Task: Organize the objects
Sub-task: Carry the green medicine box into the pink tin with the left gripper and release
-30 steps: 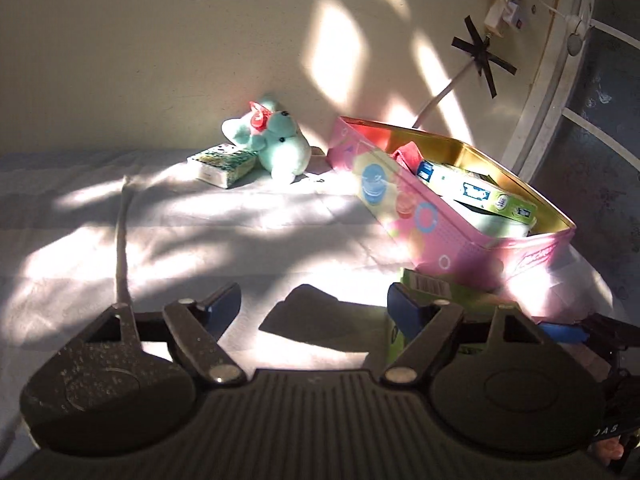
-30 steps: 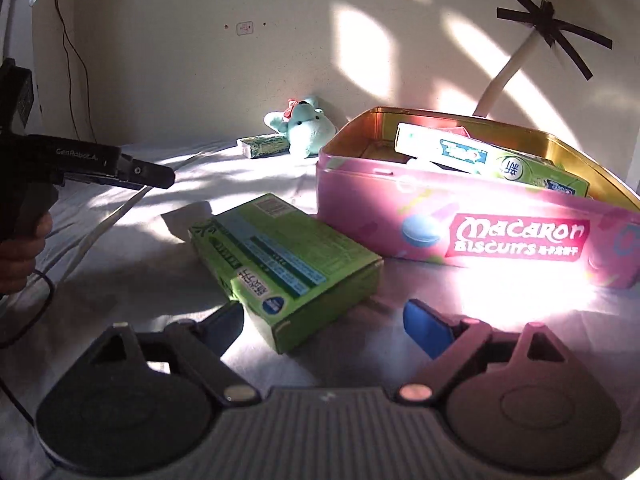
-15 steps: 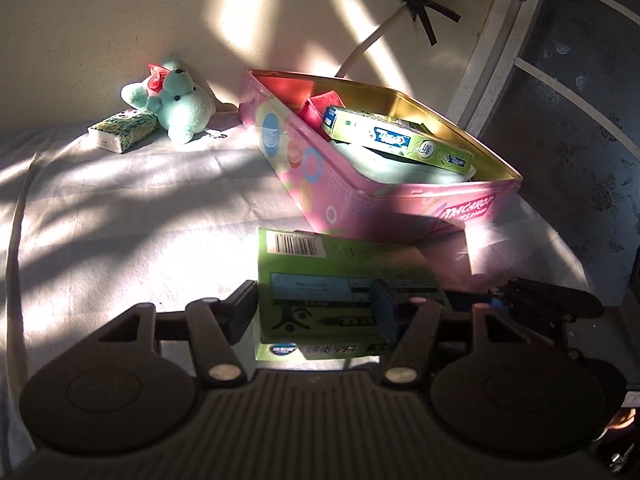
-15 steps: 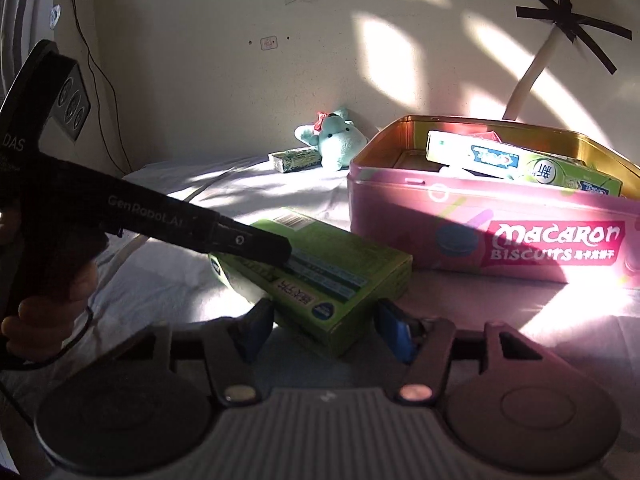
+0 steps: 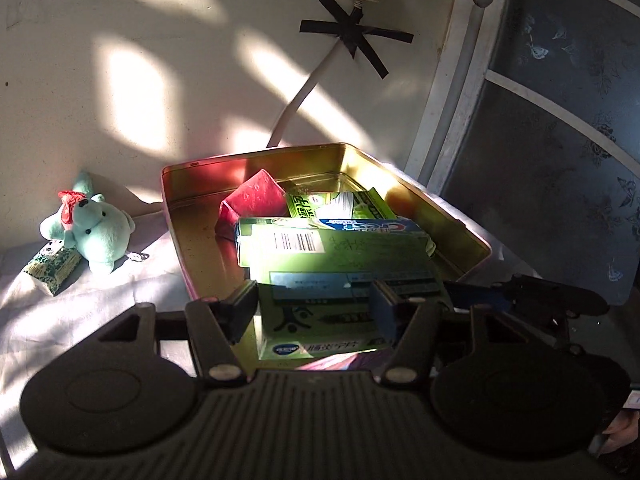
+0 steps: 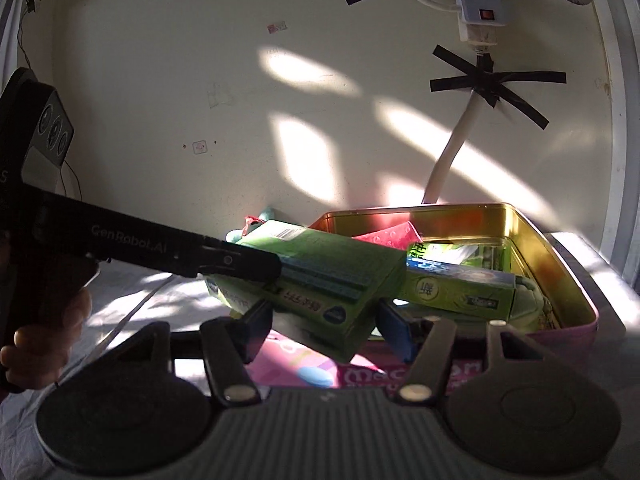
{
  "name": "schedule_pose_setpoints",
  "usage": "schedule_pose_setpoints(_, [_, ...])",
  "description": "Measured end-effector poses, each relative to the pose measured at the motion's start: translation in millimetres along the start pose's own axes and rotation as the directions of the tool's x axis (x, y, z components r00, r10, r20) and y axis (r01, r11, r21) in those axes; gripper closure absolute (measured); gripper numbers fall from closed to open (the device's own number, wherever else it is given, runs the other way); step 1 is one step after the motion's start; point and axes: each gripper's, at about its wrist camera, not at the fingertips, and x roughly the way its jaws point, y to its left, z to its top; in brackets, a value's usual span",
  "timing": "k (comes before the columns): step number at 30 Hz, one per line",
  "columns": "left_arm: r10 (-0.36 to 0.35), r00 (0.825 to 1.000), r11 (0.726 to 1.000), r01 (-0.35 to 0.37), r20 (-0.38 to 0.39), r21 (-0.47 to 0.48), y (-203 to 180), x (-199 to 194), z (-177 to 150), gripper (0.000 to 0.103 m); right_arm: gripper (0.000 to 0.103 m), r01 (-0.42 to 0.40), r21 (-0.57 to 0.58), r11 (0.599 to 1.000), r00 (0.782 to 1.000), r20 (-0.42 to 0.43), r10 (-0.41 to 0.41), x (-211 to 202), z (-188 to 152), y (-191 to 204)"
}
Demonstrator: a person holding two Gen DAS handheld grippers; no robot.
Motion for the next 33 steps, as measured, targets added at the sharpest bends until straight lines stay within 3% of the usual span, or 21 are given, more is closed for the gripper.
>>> schedule_pose_setpoints(6, [-0.013, 0.996, 0.996, 0.006, -0.085, -0.091, 16, 48, 19, 0.040, 0.044, 0.002, 0.046, 0.999, 0.996, -0.088, 0.002, 39, 15, -36])
schedule_pose_setpoints(9, [0.025, 0.993, 0.998, -0.030, -0.117, -0.049, 11, 71, 19, 0.041, 0.046, 0.038, 0.055, 0.998, 0.992, -0.123, -0.031, 61, 18, -44])
schedule_pose_setpoints(11, [0.045, 0.992, 0.998, -0.049, -0.120, -0.038, 9, 83, 20, 0.034, 0.047, 0.065, 0.065, 0.996, 0.989, -0.135, -0.055, 77, 20, -51])
schedule_pose_setpoints(13, [0.049, 0.993, 0.998, -0.054, -0.106, -0.043, 9, 90, 24, 0.033, 0.050, 0.104, 0.056, 0.993, 0.988, -0.121, -0.097, 85, 21, -54])
schedule_pose_setpoints(14, [0.053, 0.994, 0.997, -0.057, -0.095, -0.049, 10, 90, 26, 0.032, 0.046, 0.113, 0.065, 0.991, 0.989, -0.104, -0.106, 87, 22, -56])
schedule_pose_setpoints(16, [0.058, 0.995, 0.997, -0.062, -0.076, -0.054, 9, 85, 29, 0.033, 0.045, 0.106, 0.107, 0.989, 0.992, -0.084, -0.097, 85, 26, -61])
schedule_pose_setpoints(24, [0.056, 0.998, 0.998, -0.056, 0.005, -0.005, -10, 35, 10, 0.033, 0.043, 0.093, 0.098, 0.991, 0.996, 0.008, -0.094, 42, 13, -33])
schedule_pose_setpoints(33, [0.167, 0.981, 0.981, -0.175, 0.100, 0.078, -31, -18, -27, 0.033, 0.043, 0.111, 0.167, 0.980, 0.990, 0.072, -0.125, -12, -18, -8])
